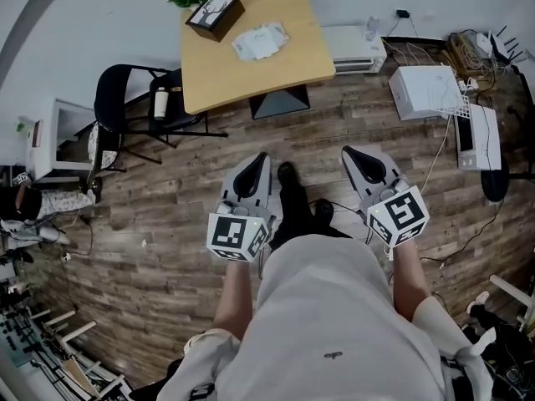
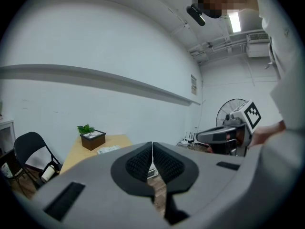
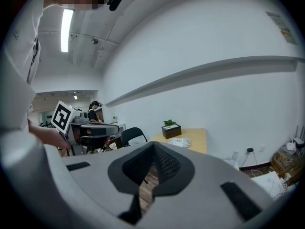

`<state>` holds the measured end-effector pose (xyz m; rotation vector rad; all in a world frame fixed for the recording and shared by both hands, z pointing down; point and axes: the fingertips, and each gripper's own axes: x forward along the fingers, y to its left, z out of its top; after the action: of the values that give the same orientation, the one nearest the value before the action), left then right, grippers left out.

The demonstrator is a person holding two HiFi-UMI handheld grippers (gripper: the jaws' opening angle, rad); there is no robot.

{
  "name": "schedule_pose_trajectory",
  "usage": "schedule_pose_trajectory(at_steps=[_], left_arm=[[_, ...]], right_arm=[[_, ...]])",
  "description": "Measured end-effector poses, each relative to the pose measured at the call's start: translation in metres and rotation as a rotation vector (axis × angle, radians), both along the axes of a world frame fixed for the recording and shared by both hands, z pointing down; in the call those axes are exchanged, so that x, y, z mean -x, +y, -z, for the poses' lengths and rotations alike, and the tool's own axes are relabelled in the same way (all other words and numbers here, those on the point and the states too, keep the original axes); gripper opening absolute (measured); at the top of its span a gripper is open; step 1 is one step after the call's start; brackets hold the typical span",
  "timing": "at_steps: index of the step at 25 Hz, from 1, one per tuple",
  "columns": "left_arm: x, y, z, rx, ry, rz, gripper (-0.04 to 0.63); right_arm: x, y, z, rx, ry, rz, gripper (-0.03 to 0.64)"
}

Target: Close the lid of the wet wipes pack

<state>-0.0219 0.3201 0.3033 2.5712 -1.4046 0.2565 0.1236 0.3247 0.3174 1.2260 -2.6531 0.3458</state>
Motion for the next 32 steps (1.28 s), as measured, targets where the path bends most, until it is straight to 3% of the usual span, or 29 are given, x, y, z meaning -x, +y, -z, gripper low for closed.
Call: schedule_pose_trajectory(at_steps=[13, 21, 32], left_arm=[[0.024, -0.091, -0.002, 0.002, 0.011, -0.039, 0.008], [0.036, -0.153, -0.002, -0.009, 0.015, -0.060, 0.012], [0.063, -0.213, -0.004, -0.020, 0.001, -0.112, 0.094]], right_arm=[[0.031, -0.088, 0.008, 0.003, 0.034, -0.001, -0.001], [0.047, -0.146, 0.014, 0.001, 0.051, -0.014, 0.071], [0.074, -0.206, 0.020, -0.009, 0.043, -0.059, 0.156]])
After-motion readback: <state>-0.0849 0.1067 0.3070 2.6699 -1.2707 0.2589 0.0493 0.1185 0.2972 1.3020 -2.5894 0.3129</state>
